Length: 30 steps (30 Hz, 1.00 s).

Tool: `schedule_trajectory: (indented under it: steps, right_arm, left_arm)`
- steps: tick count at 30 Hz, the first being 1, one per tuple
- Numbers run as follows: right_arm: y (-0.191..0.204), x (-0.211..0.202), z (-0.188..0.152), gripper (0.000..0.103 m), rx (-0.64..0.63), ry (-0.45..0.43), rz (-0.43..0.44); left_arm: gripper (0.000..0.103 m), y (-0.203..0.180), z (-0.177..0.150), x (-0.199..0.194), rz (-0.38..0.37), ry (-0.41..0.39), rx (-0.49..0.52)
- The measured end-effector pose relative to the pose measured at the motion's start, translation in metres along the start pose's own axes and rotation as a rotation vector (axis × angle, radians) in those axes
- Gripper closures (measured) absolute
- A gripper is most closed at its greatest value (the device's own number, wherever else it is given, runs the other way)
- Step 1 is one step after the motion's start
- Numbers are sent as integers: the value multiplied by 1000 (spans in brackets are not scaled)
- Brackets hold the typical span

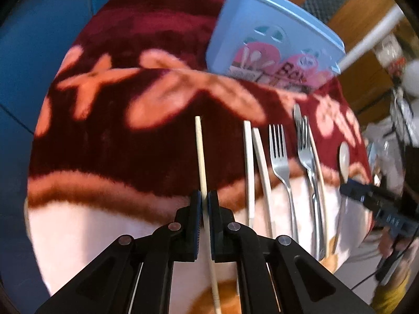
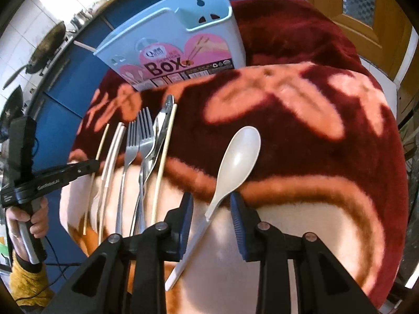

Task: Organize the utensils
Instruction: 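Grasp the wooden chopstick with the left tool while the right tool grasps the white ceramic spoon, then carry the wooden chopstick and white spoon over the blue holder with both tools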

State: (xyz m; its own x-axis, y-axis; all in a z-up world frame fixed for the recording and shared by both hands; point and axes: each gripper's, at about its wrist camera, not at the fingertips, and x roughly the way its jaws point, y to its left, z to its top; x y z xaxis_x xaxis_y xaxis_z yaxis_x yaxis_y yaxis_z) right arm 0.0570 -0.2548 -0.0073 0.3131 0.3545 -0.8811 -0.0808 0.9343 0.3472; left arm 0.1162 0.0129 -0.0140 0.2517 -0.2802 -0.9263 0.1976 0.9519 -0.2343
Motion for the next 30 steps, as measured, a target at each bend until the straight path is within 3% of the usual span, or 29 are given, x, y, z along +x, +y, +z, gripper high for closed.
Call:
schedule_trajectory:
  steps: [6,12,18,22,30]
  right_arm:
    - [-4,7,8,89,8,15,-9]
    - [-12,5,6,92,34,-32,36]
    - [-7,-9,-6,96,13,-159,90]
    - [2,-22,-15,96,-26,-259,81]
    - [9,-41,-26,96,-59,-445,82]
  left_arm:
    - [96,-5,7,5,22,56,47]
    - [97,-10,3,4,34,17,74]
    - [99,3,-7,-8,-59,-80,12]
    - [99,5,-19,-22,-95,-172,11]
    - [99,-6,-35,-46,-116,-369,31]
